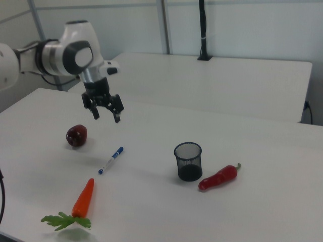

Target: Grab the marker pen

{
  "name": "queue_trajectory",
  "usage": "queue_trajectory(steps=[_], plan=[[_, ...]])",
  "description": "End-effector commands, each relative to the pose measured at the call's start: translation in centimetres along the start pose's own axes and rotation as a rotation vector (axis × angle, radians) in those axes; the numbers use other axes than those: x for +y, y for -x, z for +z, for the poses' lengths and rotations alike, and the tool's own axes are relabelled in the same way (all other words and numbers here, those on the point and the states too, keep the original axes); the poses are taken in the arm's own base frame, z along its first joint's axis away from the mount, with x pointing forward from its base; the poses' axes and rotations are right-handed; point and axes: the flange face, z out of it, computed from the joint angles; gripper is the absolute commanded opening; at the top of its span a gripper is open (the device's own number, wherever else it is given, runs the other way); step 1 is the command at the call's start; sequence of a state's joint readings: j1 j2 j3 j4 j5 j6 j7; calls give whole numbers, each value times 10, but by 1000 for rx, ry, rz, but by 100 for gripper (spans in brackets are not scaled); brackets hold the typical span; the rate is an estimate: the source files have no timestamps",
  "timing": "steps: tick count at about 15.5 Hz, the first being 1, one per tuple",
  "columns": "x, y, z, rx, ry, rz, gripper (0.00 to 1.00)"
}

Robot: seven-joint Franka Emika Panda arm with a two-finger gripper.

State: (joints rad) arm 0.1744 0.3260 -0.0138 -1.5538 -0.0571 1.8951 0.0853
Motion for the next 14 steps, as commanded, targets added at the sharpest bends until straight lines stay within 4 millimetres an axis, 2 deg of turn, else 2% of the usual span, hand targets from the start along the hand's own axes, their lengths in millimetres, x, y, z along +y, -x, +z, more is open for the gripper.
queue_trajectory(steps=[1,7,9,14], plan=[[5,40,-73,8,15,1,100],[27,90,-141,-28,12,26,100],[40,97,-148,-36,12,47,100],[46,97,-148,-40,12,58,100]])
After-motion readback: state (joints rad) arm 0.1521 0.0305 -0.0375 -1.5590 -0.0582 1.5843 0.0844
